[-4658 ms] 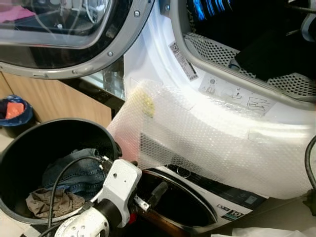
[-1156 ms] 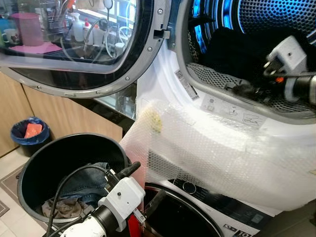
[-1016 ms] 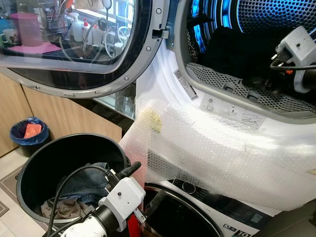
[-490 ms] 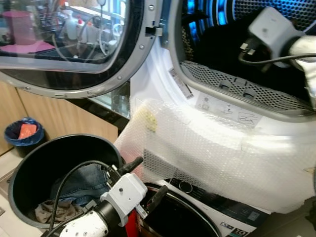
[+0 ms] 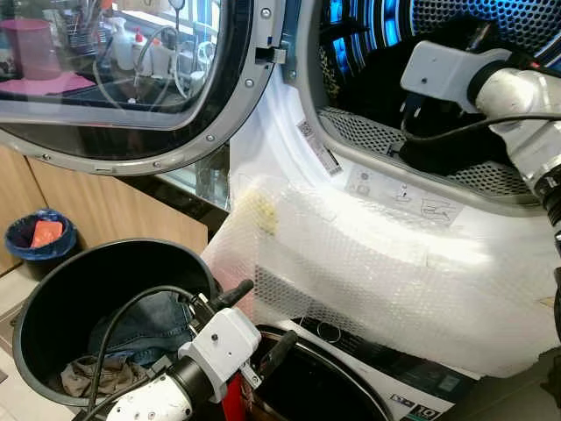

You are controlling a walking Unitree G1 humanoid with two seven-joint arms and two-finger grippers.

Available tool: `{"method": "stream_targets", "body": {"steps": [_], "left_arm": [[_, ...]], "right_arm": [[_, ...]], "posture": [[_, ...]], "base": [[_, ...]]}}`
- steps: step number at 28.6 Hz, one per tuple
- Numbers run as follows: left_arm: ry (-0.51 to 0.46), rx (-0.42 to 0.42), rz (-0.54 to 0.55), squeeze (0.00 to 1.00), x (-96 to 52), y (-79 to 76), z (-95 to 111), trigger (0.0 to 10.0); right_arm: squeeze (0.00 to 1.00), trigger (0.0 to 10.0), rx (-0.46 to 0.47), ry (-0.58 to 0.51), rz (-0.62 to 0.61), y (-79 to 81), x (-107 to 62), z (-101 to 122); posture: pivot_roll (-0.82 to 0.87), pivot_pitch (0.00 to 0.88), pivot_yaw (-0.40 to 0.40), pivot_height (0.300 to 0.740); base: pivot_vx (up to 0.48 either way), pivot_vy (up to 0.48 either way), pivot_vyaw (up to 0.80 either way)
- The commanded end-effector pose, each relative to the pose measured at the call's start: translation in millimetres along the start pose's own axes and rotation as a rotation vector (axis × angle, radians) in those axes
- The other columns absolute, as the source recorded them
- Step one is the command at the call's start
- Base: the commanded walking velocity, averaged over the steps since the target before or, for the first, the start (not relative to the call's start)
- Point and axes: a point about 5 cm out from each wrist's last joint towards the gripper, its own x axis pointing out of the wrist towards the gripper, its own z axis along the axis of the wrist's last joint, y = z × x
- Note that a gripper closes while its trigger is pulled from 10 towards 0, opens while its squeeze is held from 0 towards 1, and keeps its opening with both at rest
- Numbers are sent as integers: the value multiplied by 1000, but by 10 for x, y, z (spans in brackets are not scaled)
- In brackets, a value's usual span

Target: Clothes washing

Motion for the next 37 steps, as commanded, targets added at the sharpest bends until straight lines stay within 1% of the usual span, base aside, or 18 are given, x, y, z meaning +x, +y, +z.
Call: {"method": "stream_targets", "body": {"steps": [1,6,8,9,10,12,15,17,19,21,23,24,27,29,31,33,34,37], "left_arm": [[0,-8,-4,0,-12,-31,23,10000],[6,-11,-8,0,-21,-33,11,10000],[1,-12,-15,0,-4,-26,5,10000],[1,-12,-15,0,-4,-26,5,10000],[-4,-13,-22,0,14,-27,7,10000],[-16,-13,-36,0,54,-41,19,10000],[-22,-15,-41,0,71,-41,20,10000],[-24,-12,-46,0,84,-38,16,10000],[-28,-10,-49,0,97,-29,13,10000],[-32,-7,-53,0,117,-26,15,10000],[-37,-5,-56,0,131,-21,21,10000],[-39,-5,-57,0,135,-17,24,10000],[-41,-2,-59,0,148,-8,19,10000],[-43,0,-61,0,159,-5,12,10000],[-45,0,-62,0,170,-6,10,10000],[-53,2,-63,0,197,-1,15,10000],[-56,2,-62,0,209,3,17,10000],[-63,7,-63,0,237,17,16,10000]], "right_arm": [[0,10000,144,-42,80,-139,-90,-72],[0,10000,287,-22,345,-129,-273,-380],[0,10000,413,-64,420,-177,-364,-429],[0,10000,413,-64,420,-177,-364,-429],[0,10000,492,-103,446,-205,-396,-412],[0,10000,569,-131,477,-237,-456,-435],[0,10000,614,-161,486,-257,-506,-464],[0,10000,687,-227,504,-278,-555,-456],[0,10000,806,-384,531,-318,-607,-328],[0,10000,782,-430,583,-237,-678,-286],[0,10000,712,-397,604,-104,-726,-311],[0,10000,714,-383,611,-51,-731,-320],[0,10000,802,-332,554,92,-721,-275],[0,10000,805,-345,353,130,-715,-173],[0,10000,847,-319,305,165,-721,-123],[0,10000,874,-301,186,189,-744,-42],[0,10000,928,-284,145,211,-752,-12],[0,10000,970,-271,54,279,-863,55]], "posture": [[128,0,-180,740],[119,0,-179,740],[94,0,-165,740],[94,0,-165,740],[88,0,-161,740],[79,0,-157,740],[65,0,-151,740],[55,0,-147,740],[50,0,-141,740],[49,0,-141,740],[44,0,-135,740],[43,0,-134,740],[35,0,-132,740],[29,0,-132,740],[23,0,-133,740],[10,0,-134,740],[2,0,-133,740],[-6,0,-133,740]], "base": [[0,0,0],[0,0,0],[0,0,0],[0,0,0],[0,0,0],[0,0,0],[0,0,0],[0,0,0],[0,0,0],[0,0,0],[0,0,0],[0,0,0],[0,0,0],[0,0,0],[0,0,0],[0,0,0],[0,0,0],[0,0,0]]}}
